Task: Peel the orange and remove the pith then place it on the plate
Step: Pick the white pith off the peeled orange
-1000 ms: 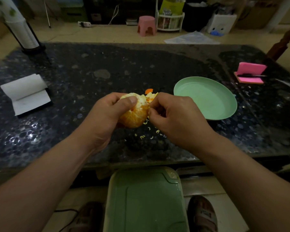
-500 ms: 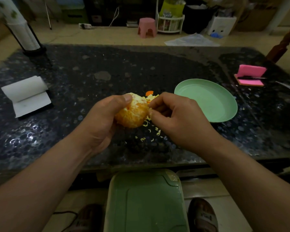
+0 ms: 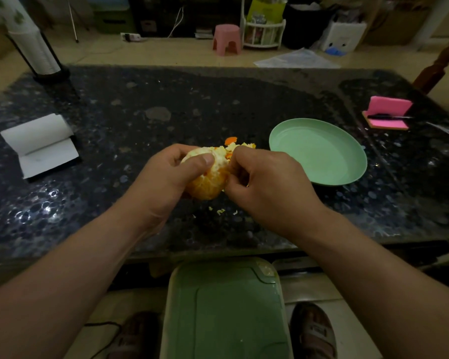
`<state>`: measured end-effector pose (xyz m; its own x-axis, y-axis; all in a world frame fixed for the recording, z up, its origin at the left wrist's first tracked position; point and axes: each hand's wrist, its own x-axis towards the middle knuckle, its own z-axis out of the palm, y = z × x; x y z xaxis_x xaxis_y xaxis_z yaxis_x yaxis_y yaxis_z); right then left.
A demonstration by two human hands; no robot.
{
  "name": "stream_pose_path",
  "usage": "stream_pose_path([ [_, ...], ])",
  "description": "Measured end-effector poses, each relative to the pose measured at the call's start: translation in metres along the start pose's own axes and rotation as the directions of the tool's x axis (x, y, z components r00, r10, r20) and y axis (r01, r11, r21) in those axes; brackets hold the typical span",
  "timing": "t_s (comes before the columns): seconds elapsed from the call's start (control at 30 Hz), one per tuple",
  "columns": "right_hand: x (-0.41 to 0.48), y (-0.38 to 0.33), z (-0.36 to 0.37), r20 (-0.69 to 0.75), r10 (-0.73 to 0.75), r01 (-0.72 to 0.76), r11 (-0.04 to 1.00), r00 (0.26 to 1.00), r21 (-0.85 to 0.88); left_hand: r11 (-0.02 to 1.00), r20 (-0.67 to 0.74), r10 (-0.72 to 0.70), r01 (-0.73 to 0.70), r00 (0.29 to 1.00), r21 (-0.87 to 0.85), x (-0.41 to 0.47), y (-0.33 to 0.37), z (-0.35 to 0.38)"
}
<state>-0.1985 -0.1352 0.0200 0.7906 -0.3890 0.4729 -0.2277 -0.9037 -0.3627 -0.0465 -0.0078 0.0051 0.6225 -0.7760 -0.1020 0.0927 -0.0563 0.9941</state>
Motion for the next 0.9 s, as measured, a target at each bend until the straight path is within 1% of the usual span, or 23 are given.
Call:
stream_pose_path([
  [0.13, 0.001, -0.003, 0.002, -0.035, 0.038, -0.036, 0.999, 0.999, 0.039, 1.000, 0.007, -0.027, 0.027, 1.000, -0.011, -0.001, 0.000, 0.000],
  [0.37, 0.003, 0.001, 0.001, -0.014, 0.105, -0.101, 0.982, 0.994, 0.160, 0.997, 0.024, -0.053, 0.054, 0.998, -0.053, -0.002, 0.005, -0.003],
  [0.43, 0.004, 0.006, -0.001, -0.016, 0.128, -0.122, 0.974, 0.992, 0.191, 0.992, 0.037, -0.077, 0.080, 0.996, -0.095, -0.003, 0.008, -0.003],
  [0.5, 0.003, 0.010, -0.003, -0.013, 0.145, -0.139, 0.967, 0.989, 0.214, 0.976, 0.038, -0.131, 0.136, 0.991, -0.169, -0.005, 0.010, -0.004],
  [0.63, 0.002, 0.015, -0.002, 0.039, 0.197, -0.201, 0.950, 0.980, 0.240, 0.919, 0.096, -0.210, 0.230, 0.973, -0.320, -0.007, 0.013, -0.005],
  [0.77, 0.002, 0.017, 0.004, 0.096, 0.225, -0.240, 0.950, 0.970, 0.200, 0.882, 0.127, -0.244, 0.274, 0.961, -0.384, -0.005, 0.012, -0.007],
  [0.87, 0.005, 0.017, 0.013, 0.174, 0.249, -0.263, 0.963, 0.953, 0.060, 0.851, 0.161, -0.266, 0.310, 0.951, -0.424, -0.002, 0.009, -0.008],
  [0.9, 0.006, 0.017, 0.016, 0.196, 0.257, -0.270, 0.962, 0.946, 0.043, 0.844, 0.167, -0.275, 0.321, 0.947, -0.430, -0.001, 0.009, -0.007],
])
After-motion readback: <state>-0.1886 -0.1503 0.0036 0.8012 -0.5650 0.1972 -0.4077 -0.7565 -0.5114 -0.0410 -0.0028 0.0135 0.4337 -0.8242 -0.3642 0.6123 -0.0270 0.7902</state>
